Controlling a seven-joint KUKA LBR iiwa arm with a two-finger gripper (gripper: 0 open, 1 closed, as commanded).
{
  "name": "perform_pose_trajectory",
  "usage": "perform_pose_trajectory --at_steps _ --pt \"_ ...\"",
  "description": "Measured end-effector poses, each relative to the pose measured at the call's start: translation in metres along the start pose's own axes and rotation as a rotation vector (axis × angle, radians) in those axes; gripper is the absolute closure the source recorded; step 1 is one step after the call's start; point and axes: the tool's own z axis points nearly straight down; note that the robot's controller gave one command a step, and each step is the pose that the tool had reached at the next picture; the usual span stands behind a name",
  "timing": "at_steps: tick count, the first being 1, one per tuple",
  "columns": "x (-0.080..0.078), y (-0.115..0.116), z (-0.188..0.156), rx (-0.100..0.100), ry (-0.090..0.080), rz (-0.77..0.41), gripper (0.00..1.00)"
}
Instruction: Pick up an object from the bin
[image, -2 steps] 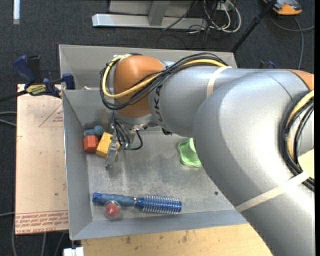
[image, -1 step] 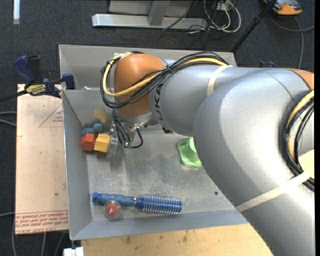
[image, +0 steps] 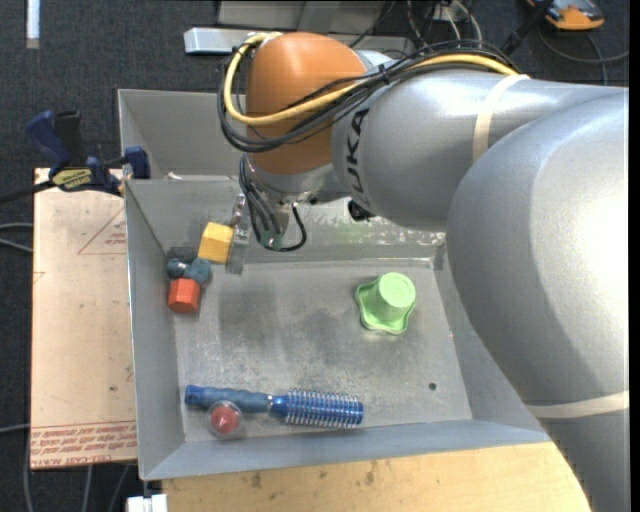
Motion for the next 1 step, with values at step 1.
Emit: perform_pose_trajectory --at_steps 1 --pt "0.0020 0.0208 -0.0991 -0.001 0.000 -0.022 1.00"
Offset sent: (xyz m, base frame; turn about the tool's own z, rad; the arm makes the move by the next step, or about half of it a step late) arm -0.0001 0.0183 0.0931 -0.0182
